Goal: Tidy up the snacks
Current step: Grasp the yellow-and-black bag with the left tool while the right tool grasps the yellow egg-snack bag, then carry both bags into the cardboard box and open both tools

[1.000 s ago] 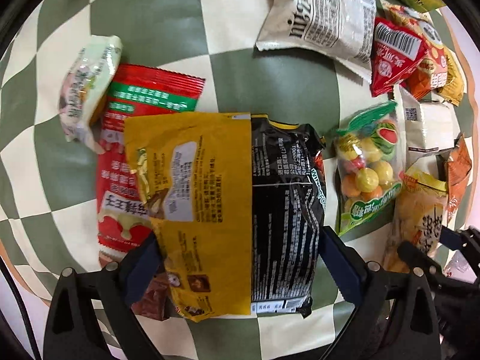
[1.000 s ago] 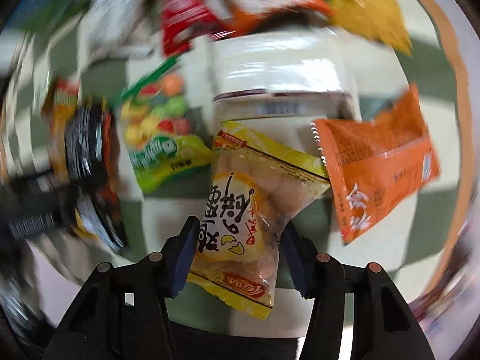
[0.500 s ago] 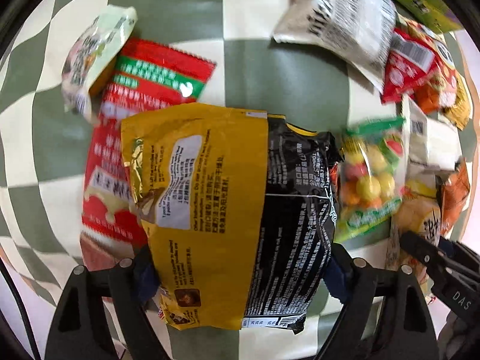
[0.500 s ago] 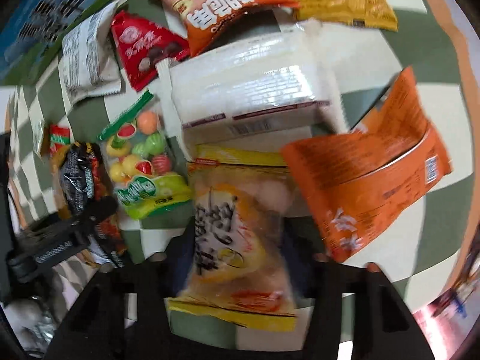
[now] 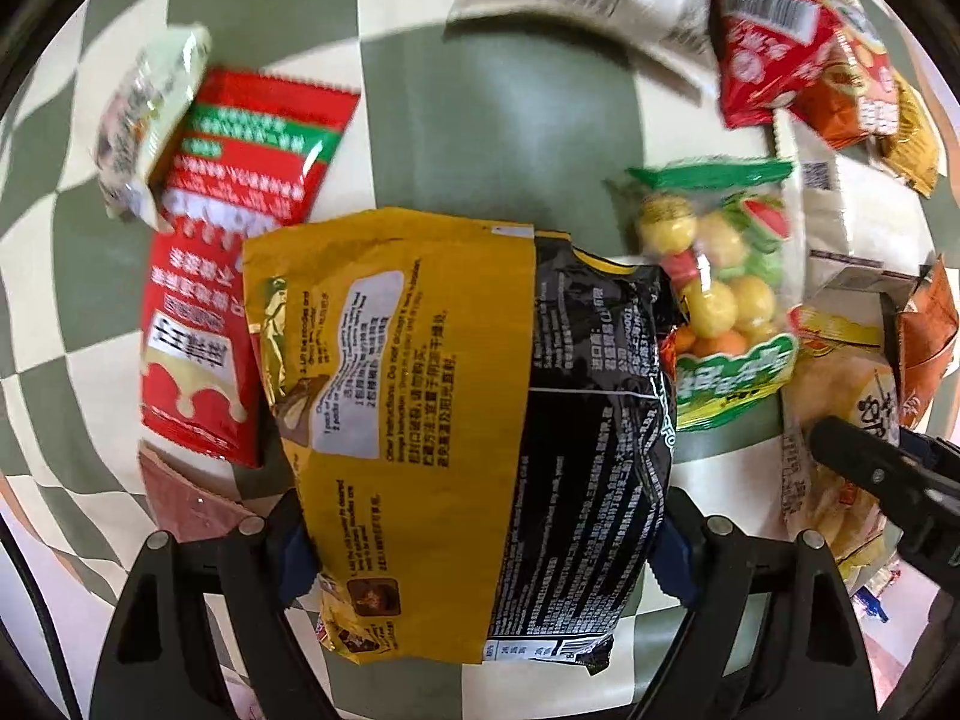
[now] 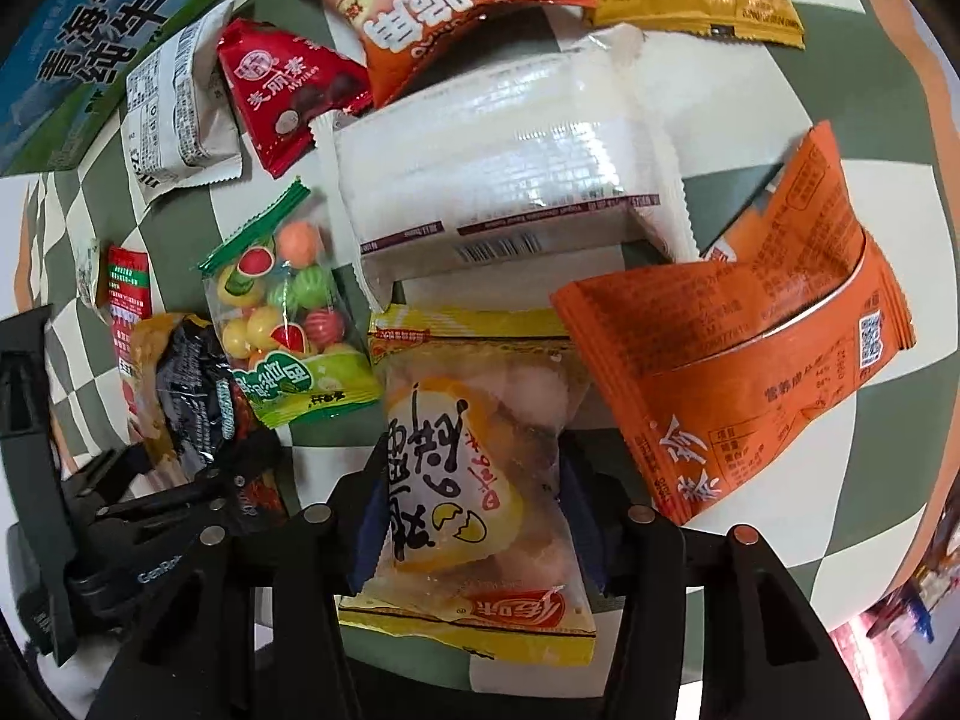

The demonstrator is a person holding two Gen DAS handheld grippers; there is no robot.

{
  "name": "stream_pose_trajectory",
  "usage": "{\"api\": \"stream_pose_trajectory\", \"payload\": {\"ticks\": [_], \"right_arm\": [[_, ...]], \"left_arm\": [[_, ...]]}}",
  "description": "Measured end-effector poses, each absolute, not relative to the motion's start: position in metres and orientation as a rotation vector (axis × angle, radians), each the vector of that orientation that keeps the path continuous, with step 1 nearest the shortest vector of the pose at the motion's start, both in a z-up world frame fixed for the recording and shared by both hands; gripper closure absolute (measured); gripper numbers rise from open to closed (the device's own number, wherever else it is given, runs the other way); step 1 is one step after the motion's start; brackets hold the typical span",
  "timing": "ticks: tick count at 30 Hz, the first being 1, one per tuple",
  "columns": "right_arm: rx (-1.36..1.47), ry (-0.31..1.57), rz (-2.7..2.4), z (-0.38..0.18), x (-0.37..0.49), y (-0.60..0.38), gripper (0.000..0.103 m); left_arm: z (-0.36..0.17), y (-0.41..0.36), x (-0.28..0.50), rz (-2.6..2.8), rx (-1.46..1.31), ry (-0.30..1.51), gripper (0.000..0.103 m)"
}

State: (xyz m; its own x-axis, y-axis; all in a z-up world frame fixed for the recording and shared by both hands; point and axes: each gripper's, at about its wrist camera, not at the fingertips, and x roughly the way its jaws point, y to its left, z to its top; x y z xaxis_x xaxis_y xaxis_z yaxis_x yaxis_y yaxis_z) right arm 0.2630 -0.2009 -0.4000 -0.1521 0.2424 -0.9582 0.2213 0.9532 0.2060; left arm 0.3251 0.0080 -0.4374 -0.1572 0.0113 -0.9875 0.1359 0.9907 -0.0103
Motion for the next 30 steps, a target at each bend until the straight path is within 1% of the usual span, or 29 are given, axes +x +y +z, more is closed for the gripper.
{"api": "stream_pose_trajectory", "payload": {"ticks": [6,12,19,20,22,24,27,28,30], "right_arm": [[0.314,1.696,0.055,-0.377,0.245,-0.195,0.055],[0.335,1.630,0.118,-0.332,0.242,-0.178,0.057],[0.324,1.508,0.197,-0.267,0.254,-0.177,0.057],[0.321,1.485,0.207,-0.255,0.257,-0.178,0.058],[0.321,1.442,0.227,-0.235,0.265,-0.182,0.058],[0.327,1.394,0.248,-0.212,0.272,-0.192,0.058],[0.320,1.310,0.276,-0.176,0.287,-0.196,0.058],[0.320,1.293,0.282,-0.175,0.294,-0.193,0.058],[0.320,1.240,0.300,-0.155,0.307,-0.195,0.058]], "left_arm": [[-0.418,0.016,0.341,-0.117,0.113,1.668,0.017],[-0.384,0.033,0.355,-0.145,0.069,1.602,0.017],[-0.327,0.053,0.390,-0.194,-0.012,1.487,0.017],[-0.303,0.036,0.376,-0.199,-0.018,1.472,0.017],[-0.290,0.027,0.364,-0.212,-0.032,1.440,0.017],[-0.265,0.007,0.363,-0.222,-0.048,1.410,0.017],[-0.237,0.007,0.374,-0.231,-0.064,1.352,0.017],[-0.231,0.008,0.382,-0.230,-0.071,1.332,0.017],[-0.211,0.016,0.393,-0.225,-0.085,1.297,0.017]]}}
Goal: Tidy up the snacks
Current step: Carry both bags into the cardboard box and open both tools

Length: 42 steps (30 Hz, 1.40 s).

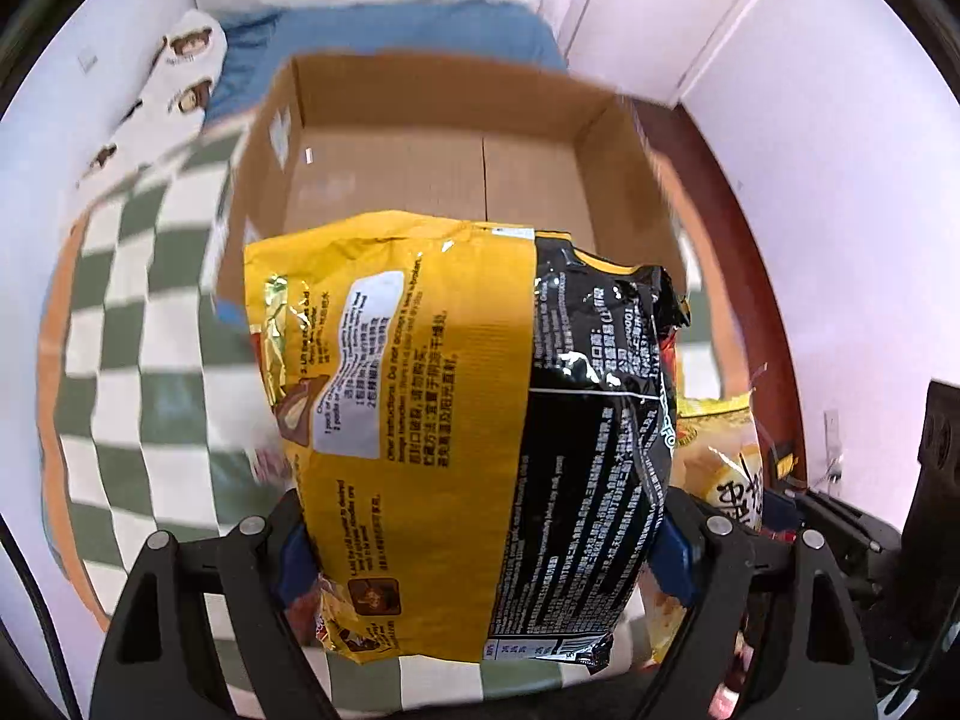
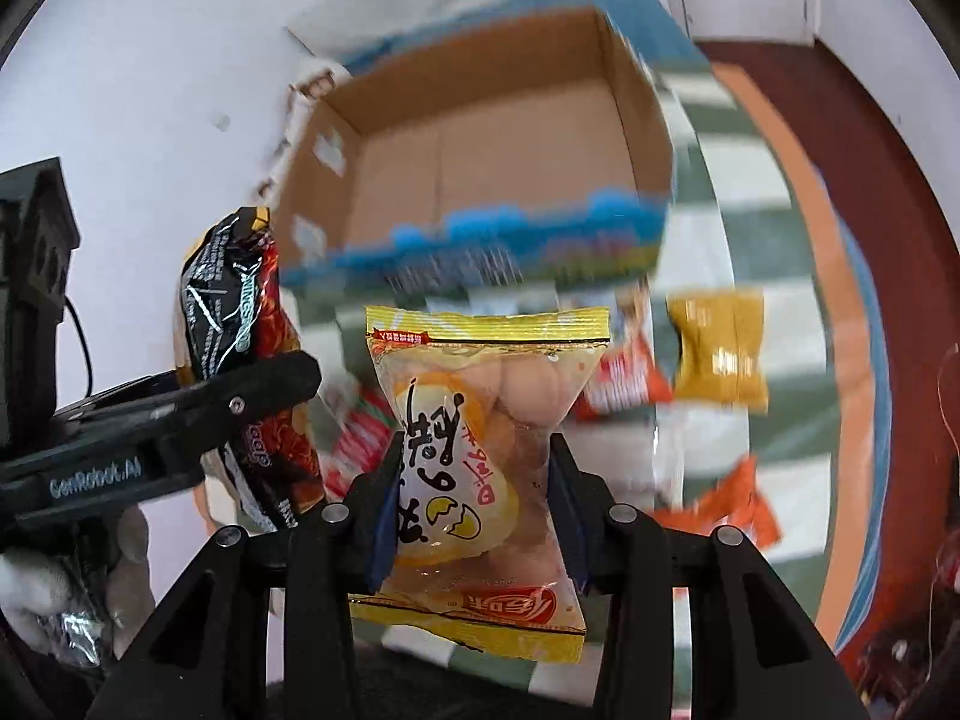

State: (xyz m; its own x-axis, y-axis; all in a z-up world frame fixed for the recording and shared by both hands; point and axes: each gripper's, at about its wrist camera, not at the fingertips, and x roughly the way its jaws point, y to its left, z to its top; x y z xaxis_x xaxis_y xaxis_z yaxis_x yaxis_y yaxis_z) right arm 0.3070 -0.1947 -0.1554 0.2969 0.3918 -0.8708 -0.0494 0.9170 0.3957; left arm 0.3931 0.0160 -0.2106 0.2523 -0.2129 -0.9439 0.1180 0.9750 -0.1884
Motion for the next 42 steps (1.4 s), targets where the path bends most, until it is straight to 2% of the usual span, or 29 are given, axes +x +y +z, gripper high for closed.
{"api": "stream_pose_trajectory", "payload": {"ticks": [3,8,11,20,29,30,31,32,33,36,42], "right_arm": [[0.310,1.185,0.314,-0.144,0.333,-0.194,0.058],[0.264,1.095,0.300,-0.142,0.406,-0.180,0.058],[0.214,1.061,0.269,-0.151,0.450,-0.170,0.058],[0.214,1.155,0.256,-0.223,0.558,-0.150,0.058],[0.135,1.190,0.266,-0.273,0.606,-0.124,0.057],[0.132,1.196,0.269,-0.278,0.610,-0.122,0.056],[0.130,1.212,0.266,-0.284,0.614,-0.120,0.049],[0.125,1.236,0.258,-0.292,0.619,-0.118,0.029],[0.118,1.248,0.249,-0.297,0.621,-0.118,0.025],[0.129,1.263,0.244,-0.306,0.626,-0.118,0.020],[0.143,1.266,0.216,-0.308,0.625,-0.125,0.018]], "left_arm": [[-0.177,0.007,0.422,-0.217,-0.100,1.270,0.017],[-0.176,0.015,0.486,-0.186,-0.081,1.277,0.017],[-0.190,0.019,0.528,-0.165,-0.090,1.322,0.017],[-0.264,0.023,0.617,-0.132,-0.113,1.473,0.017],[-0.309,0.018,0.659,-0.126,-0.048,1.540,0.017],[-0.314,0.018,0.662,-0.130,-0.047,1.542,0.016],[-0.316,0.017,0.663,-0.131,-0.046,1.538,0.015],[-0.321,0.018,0.664,-0.127,-0.045,1.538,0.015],[-0.324,0.019,0.665,-0.123,-0.046,1.538,0.011],[-0.329,0.025,0.666,-0.124,-0.079,1.536,0.004],[-0.321,0.035,0.659,-0.122,-0.115,1.502,0.003]]}}
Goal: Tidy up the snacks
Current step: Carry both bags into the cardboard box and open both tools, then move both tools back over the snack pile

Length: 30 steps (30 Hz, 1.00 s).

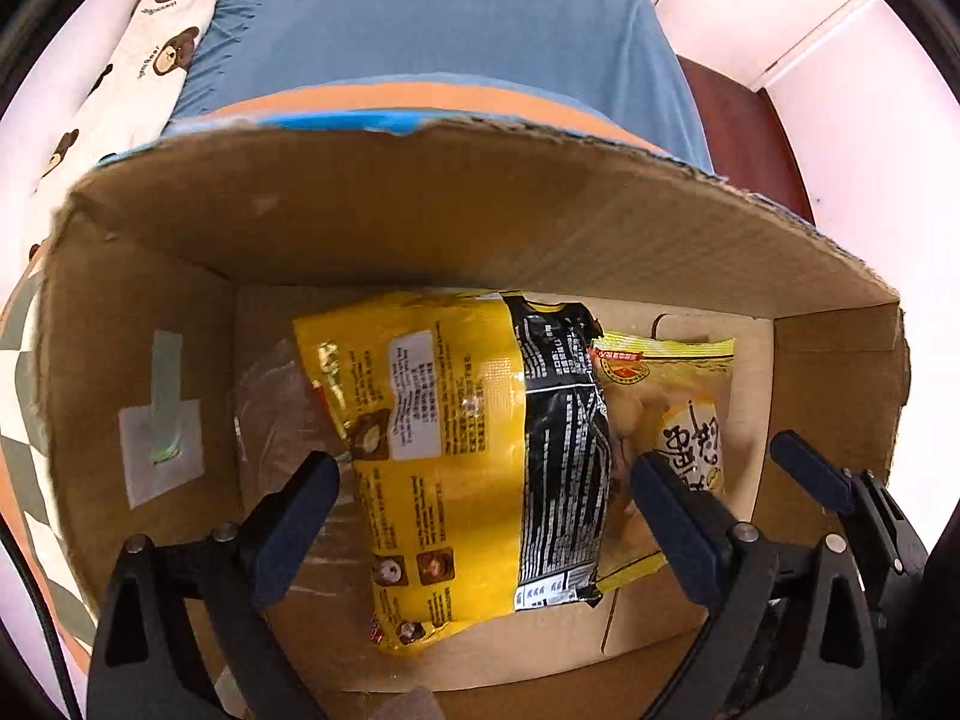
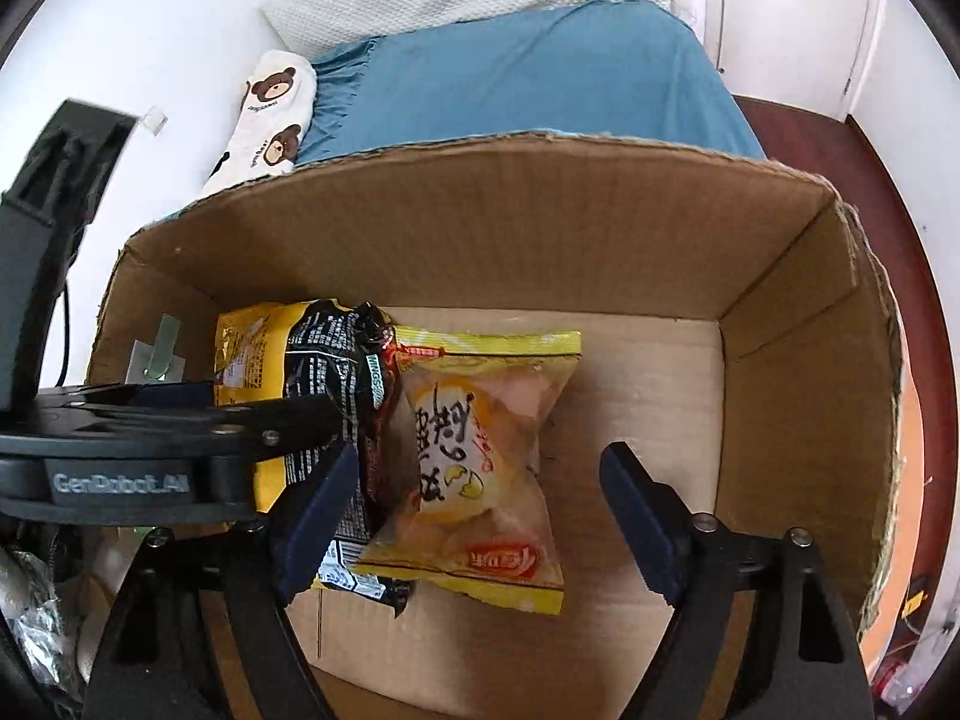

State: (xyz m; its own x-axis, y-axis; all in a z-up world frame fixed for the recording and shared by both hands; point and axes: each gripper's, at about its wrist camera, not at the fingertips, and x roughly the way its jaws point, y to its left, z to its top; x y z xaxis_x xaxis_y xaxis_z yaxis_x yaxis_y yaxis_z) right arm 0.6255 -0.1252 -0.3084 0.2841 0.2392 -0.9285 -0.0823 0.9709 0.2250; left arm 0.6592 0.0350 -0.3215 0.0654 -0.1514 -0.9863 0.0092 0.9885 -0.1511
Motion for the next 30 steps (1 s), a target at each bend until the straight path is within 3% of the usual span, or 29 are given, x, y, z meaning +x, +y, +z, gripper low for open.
{"api": "stream_pose_trajectory", "payload": {"ticks": [10,30], "right_arm": [[0.123,1.207,0.129,-0.275,0.581,-0.134,0.018],[0.116,0.948,0.123,-0.147,0.427,-0.144,0.018]], "left_arm": [[-0.263,0.038,0.601,-0.061,-0.074,1.295,0.003],[-0.159,0.036,0.457,-0.111,-0.030,1.004,0.003]]}}
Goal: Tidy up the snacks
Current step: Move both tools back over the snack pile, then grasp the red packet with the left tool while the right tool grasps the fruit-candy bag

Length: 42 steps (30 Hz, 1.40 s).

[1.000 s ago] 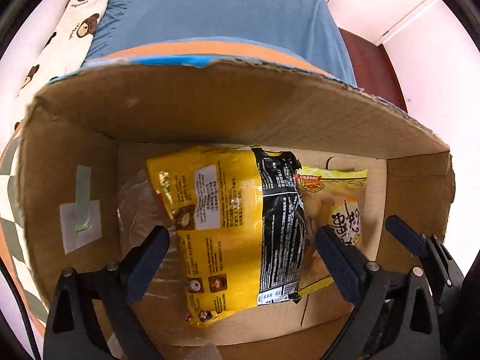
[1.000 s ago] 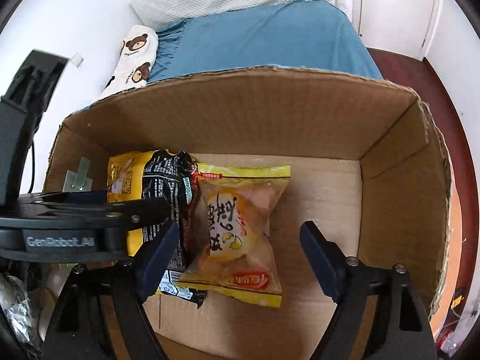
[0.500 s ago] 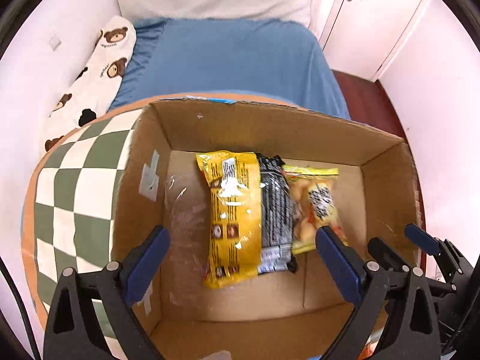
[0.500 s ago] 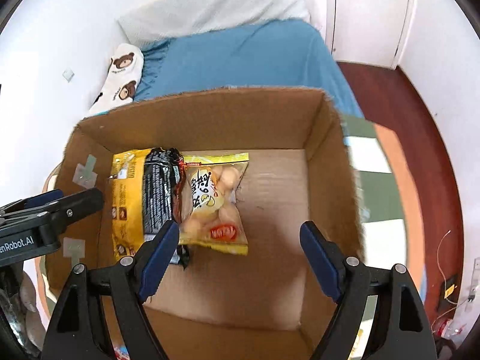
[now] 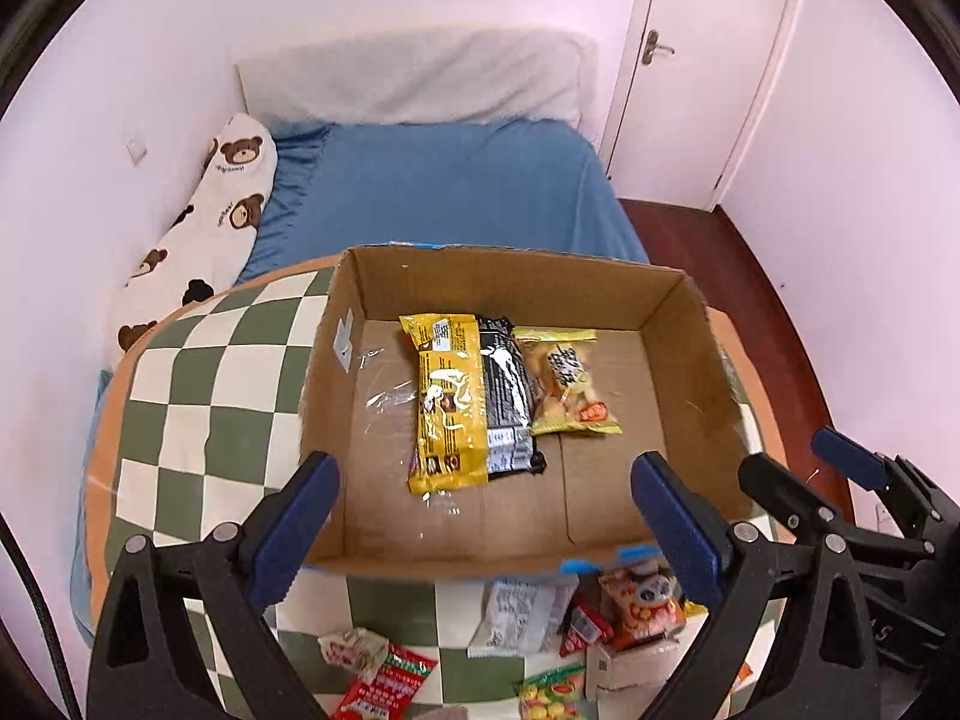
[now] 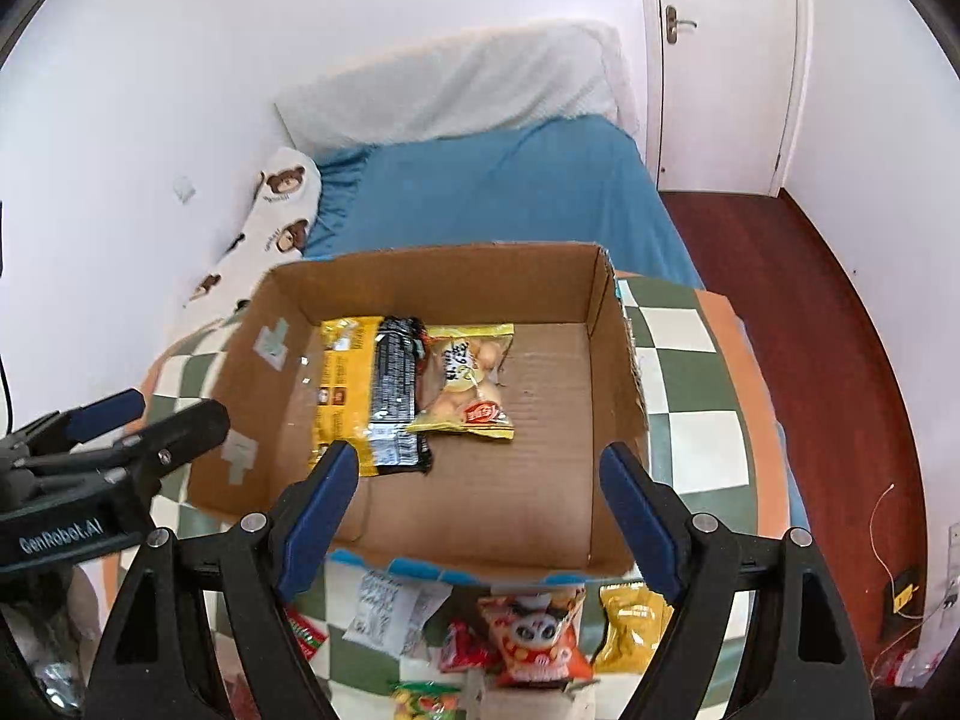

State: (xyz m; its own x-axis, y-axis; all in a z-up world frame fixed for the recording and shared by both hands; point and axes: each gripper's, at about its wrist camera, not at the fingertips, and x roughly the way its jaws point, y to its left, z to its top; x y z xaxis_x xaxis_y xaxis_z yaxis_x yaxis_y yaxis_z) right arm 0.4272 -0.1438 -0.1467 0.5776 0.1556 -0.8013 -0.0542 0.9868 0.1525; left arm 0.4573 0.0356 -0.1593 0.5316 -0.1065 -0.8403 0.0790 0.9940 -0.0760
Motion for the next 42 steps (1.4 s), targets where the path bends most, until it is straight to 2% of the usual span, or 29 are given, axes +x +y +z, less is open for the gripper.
{"api": "stream_pose_trajectory", "payload": {"ticks": [7,12,22,28,29,33,38,39,40,42], "right_arm": [[0.165,0.907,0.124,-0.122,0.383,-0.150,0.018],[0.223,0.996,0.124,-0.145,0.358,-0.157,0.018],[0.361,1.306,0.156,-0.257,0.318,-0.143,0.018],[0.334,1.473,0.179,-0.319,0.309,-0.119,0.018],[0.322,1.494,0.182,-0.328,0.308,-0.114,0.018],[0.288,1.561,0.184,-0.357,0.307,-0.101,0.018],[0.255,1.624,0.178,-0.387,0.309,-0.085,0.021],[0.250,1.635,0.175,-0.393,0.310,-0.082,0.022],[0.244,1.651,0.172,-0.401,0.310,-0.079,0.025],[0.243,1.672,0.172,-0.411,0.310,-0.076,0.034]], "left_arm": [[-0.137,0.041,0.416,-0.120,-0.049,0.956,0.003],[-0.148,0.054,0.393,-0.082,-0.038,0.980,0.003],[-0.261,0.118,0.348,0.006,0.081,1.262,0.003],[-0.337,0.124,0.330,-0.021,0.202,1.427,0.004],[-0.349,0.121,0.330,-0.029,0.222,1.449,0.005],[-0.391,0.104,0.338,-0.061,0.323,1.508,0.025],[-0.434,0.087,0.349,-0.107,0.404,1.580,0.029],[-0.439,0.085,0.349,-0.113,0.404,1.595,0.040],[-0.443,0.084,0.349,-0.116,0.386,1.612,0.046],[-0.445,0.084,0.348,-0.093,0.332,1.635,0.049]]}}
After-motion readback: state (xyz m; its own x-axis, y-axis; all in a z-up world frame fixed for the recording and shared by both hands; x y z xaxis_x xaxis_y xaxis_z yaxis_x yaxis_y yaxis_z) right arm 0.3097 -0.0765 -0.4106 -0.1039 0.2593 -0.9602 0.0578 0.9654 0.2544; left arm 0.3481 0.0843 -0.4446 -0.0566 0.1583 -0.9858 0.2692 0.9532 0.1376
